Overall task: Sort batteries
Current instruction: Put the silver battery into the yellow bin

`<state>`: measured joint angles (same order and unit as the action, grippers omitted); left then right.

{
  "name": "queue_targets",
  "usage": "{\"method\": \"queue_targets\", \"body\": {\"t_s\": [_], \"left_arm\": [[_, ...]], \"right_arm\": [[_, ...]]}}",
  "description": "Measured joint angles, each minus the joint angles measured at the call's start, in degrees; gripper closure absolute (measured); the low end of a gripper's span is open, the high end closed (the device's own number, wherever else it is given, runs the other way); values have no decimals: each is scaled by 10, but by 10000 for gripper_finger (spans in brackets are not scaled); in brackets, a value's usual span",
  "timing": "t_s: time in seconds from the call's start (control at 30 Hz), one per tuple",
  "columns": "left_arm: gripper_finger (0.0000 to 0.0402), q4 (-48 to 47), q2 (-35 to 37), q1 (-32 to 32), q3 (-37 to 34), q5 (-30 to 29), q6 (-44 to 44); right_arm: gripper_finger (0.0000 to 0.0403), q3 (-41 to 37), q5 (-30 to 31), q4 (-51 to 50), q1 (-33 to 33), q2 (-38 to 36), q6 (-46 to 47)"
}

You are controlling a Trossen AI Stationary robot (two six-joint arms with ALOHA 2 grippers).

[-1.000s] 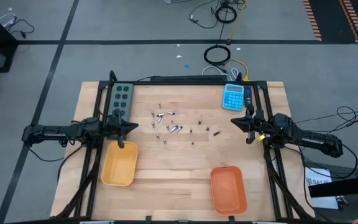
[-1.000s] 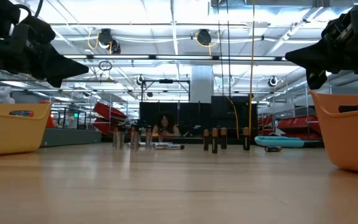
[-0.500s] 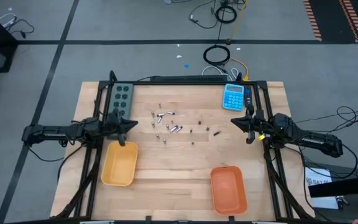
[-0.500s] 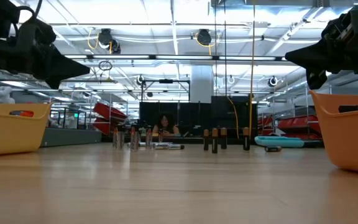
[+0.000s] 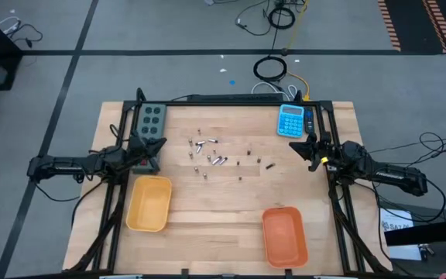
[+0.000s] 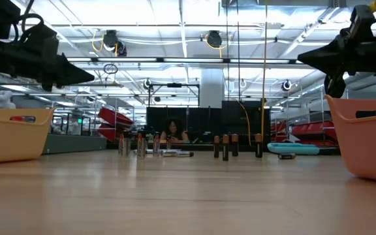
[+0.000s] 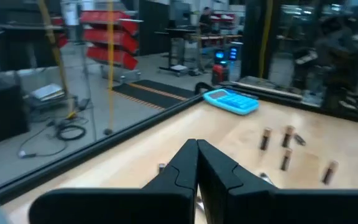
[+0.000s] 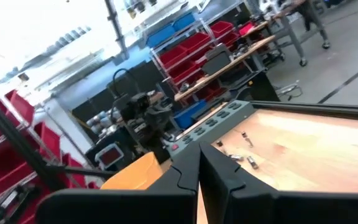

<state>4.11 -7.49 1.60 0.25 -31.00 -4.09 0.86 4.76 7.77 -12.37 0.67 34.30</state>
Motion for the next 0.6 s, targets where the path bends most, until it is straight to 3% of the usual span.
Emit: {"method": "queue_targets", "body": {"t_s": [0.3, 0.47, 0.6], "left_arm": [[388, 38, 0, 2, 0, -13, 19], [388, 54, -1, 13, 3, -38, 0], [388, -1, -25, 27, 62, -22, 10]], "right_arm": [[403, 0, -37, 17, 1, 0, -35], [403, 0, 47, 22, 1, 0, -65], [403, 0, 85, 37, 1, 1, -61]]}}
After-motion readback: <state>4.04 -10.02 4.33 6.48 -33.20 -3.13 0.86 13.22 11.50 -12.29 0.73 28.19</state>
